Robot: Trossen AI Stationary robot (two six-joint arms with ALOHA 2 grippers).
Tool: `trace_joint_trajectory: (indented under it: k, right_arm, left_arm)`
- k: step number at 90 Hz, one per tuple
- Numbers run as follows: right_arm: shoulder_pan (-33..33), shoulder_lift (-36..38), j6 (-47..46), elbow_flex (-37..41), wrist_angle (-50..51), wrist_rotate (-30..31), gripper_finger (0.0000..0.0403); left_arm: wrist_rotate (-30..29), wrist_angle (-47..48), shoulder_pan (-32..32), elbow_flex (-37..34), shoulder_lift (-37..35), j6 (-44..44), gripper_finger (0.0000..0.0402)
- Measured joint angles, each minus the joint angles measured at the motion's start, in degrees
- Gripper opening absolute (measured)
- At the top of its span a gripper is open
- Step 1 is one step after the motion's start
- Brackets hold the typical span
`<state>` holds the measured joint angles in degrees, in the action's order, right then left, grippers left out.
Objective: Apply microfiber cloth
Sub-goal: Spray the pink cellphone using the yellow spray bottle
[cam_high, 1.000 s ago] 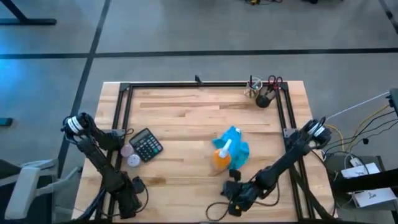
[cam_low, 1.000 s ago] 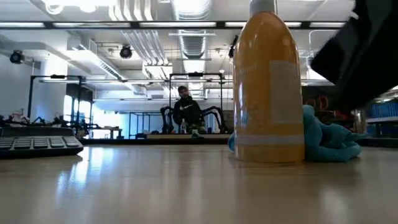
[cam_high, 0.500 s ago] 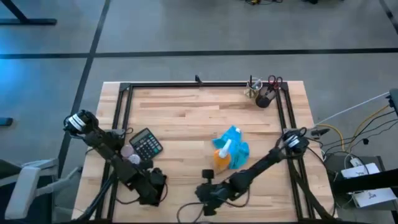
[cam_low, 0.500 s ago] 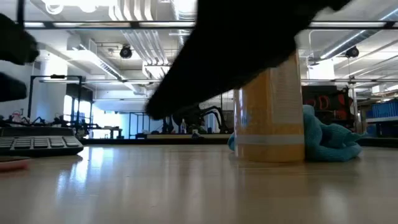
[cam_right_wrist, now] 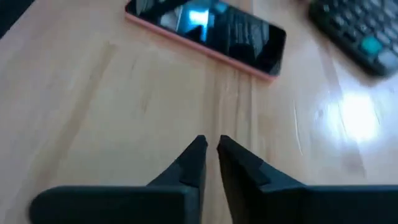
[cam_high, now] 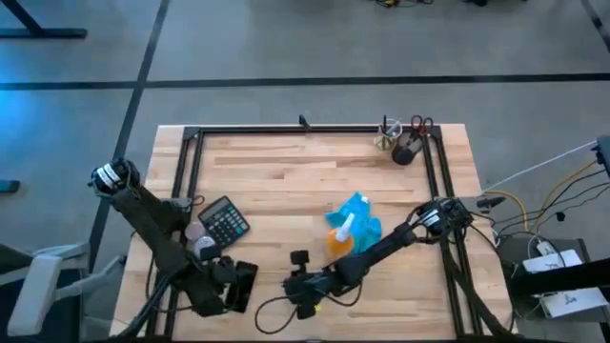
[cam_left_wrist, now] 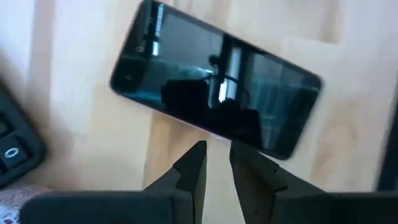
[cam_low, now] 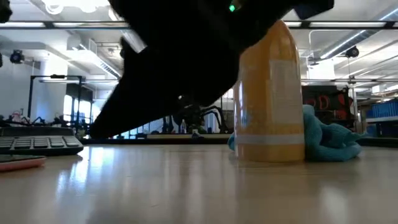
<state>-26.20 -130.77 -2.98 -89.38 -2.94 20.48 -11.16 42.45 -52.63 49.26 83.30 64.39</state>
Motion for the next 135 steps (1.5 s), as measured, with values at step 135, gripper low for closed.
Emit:
trace_joint_trajectory:
  k: [135]
  right_arm:
    - [3.1, -1.9, 28.3, -1.6, -0.4, -3.9, 0.0195]
  left_arm:
    - [-1.5, -32.5, 3.2, -13.9, 1.5, -12.4, 0.0056]
